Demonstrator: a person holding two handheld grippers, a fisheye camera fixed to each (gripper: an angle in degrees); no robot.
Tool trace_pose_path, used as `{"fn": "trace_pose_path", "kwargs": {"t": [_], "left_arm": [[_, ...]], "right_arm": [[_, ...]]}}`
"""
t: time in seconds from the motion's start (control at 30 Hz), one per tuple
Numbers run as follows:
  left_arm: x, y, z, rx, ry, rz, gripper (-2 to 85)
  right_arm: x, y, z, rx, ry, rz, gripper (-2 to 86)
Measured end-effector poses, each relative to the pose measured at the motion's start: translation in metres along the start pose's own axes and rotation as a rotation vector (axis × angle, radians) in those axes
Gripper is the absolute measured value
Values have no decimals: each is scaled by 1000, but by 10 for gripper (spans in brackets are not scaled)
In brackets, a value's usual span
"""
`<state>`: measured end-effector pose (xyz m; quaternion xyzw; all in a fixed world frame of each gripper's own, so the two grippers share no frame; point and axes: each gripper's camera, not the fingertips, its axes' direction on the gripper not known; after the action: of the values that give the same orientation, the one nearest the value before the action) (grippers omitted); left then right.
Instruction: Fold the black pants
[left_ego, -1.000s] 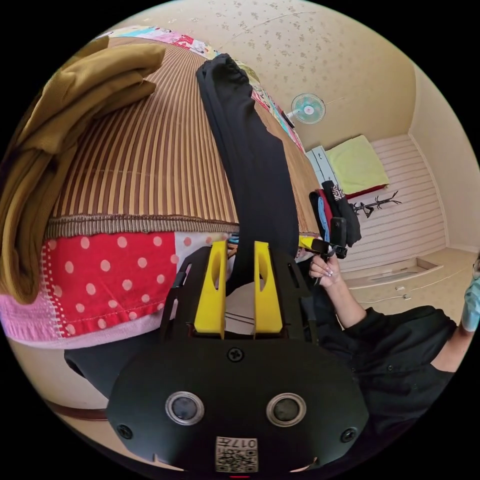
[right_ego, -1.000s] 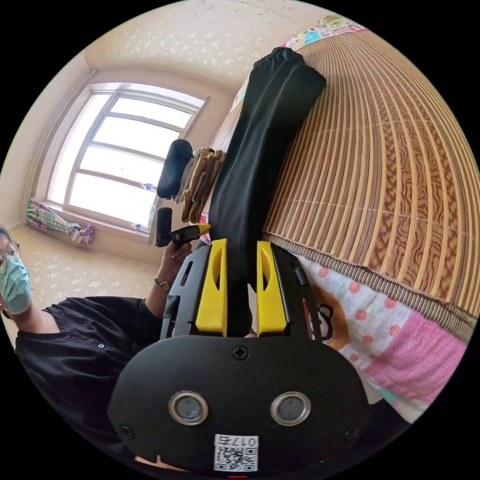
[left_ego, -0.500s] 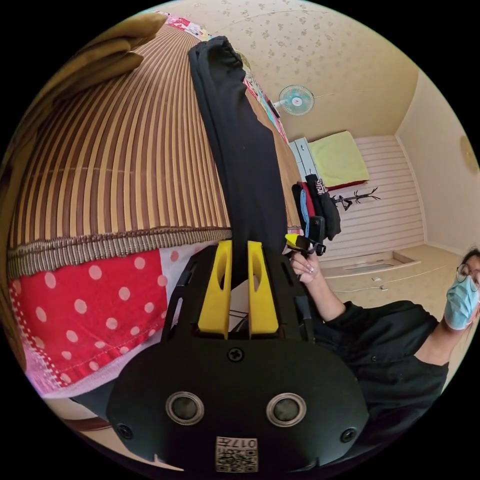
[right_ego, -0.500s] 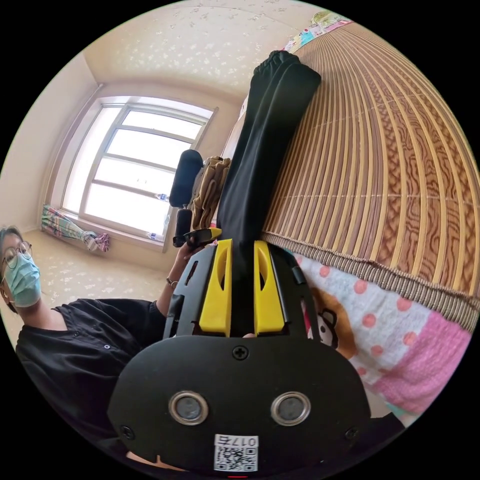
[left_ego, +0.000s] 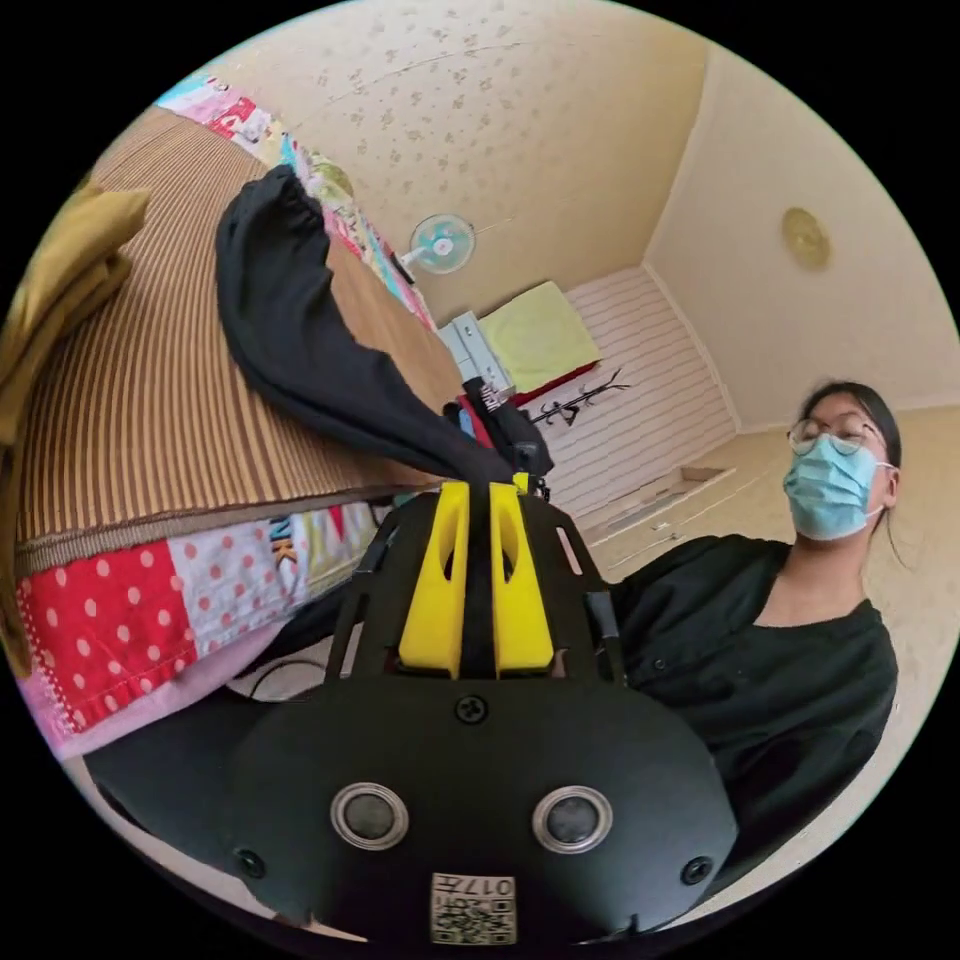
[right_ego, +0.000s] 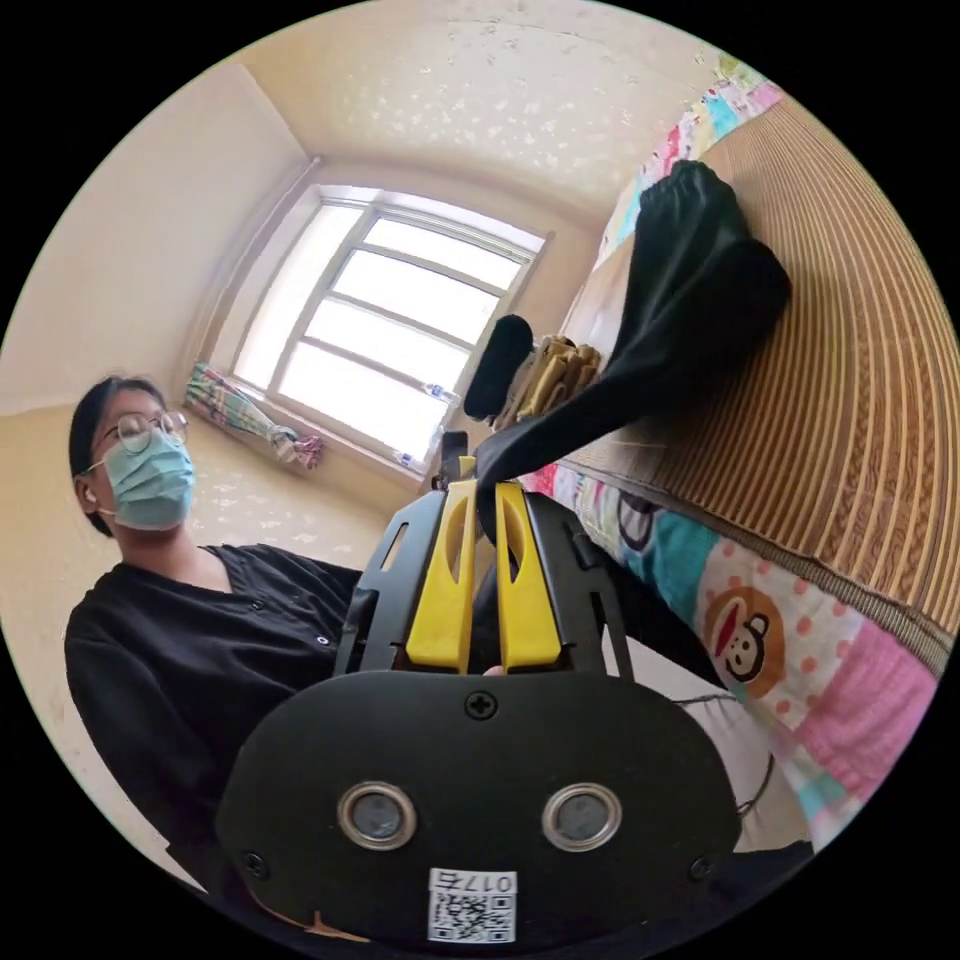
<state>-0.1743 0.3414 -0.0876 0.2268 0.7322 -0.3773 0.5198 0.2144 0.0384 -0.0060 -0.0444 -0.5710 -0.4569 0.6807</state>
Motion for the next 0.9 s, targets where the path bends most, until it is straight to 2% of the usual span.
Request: {"fn": "trace_pose_path", "kwargs": {"t": [0.07, 0.17, 0.33, 0.5, 0.6, 0.77, 0.9], "left_arm": [[39, -7, 3, 49, 43, 110, 48], [69, -13, 14, 70, 97, 158, 87], [99, -1, 27, 94, 38, 163, 50], [170, 3, 44, 78, -130, 282, 42], [223, -6, 52, 103, -168, 400, 41], [335, -34, 59, 235, -134, 684, 41], [398, -59, 71, 304, -143, 800, 40]], "right_arm": [[-42, -9, -16, 19, -14, -117, 23], [-81, -18, -36, 52, 31, -198, 22], [-112, -18, -59, 92, -34, -226, 21], [-152, -13, -82, 108, -50, -274, 22], [-198, -21, -96, 102, -36, -346, 21], [-309, -57, -121, 92, -149, -542, 21], [-398, -79, -140, 95, -46, -737, 19]]}}
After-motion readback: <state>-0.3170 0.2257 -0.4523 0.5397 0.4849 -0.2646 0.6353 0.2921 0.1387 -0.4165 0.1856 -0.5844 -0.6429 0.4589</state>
